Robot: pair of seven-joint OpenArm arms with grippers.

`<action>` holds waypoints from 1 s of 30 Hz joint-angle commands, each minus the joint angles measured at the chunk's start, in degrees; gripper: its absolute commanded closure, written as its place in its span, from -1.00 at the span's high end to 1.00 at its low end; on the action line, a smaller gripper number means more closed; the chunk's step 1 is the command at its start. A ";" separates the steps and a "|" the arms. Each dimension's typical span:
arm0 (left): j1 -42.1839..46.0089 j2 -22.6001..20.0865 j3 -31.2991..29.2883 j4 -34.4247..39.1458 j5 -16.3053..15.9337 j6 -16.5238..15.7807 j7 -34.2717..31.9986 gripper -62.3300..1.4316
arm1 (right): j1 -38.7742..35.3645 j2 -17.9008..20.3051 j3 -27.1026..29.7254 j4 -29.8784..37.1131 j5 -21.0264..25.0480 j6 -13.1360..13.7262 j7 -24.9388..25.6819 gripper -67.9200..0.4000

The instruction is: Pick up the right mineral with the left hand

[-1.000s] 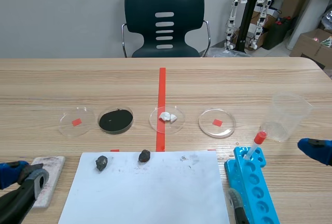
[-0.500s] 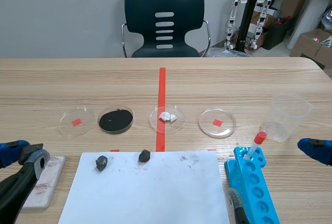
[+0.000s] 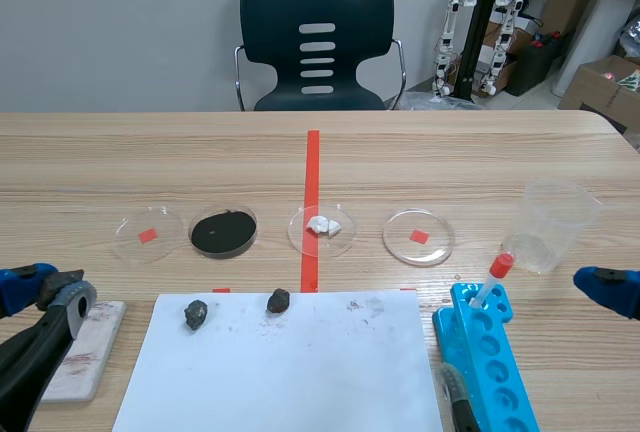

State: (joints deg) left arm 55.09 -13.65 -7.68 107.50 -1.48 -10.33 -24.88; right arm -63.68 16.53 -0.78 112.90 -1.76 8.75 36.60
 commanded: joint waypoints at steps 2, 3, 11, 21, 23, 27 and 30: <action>0.26 0.11 -0.39 1.62 -0.37 0.07 -0.98 -0.72 | 0.02 -0.02 0.33 1.09 0.44 -0.20 0.92 0.93; 0.28 0.15 -0.39 1.62 -0.37 0.07 -1.01 -0.72 | 0.09 0.20 0.33 1.09 0.44 -0.20 0.85 0.93; 0.31 -0.83 -0.39 1.55 -0.39 0.09 0.90 -0.72 | 2.29 0.13 0.35 1.09 0.44 -0.20 -0.33 0.93; 0.28 -0.83 -0.39 1.55 -0.39 0.07 0.66 -0.72 | 3.04 0.11 0.33 1.09 0.44 -0.17 -0.90 0.93; 0.28 -0.83 -0.37 1.55 -0.39 0.07 0.68 -0.72 | 3.04 0.11 0.33 1.09 0.44 -0.17 -0.90 0.93; 0.28 -0.83 -0.37 1.55 -0.39 0.07 0.68 -0.72 | 3.04 0.11 0.33 1.09 0.44 -0.17 -0.90 0.93; 0.28 -0.83 -0.37 1.55 -0.39 0.07 0.68 -0.72 | 3.04 0.11 0.33 1.09 0.44 -0.17 -0.90 0.93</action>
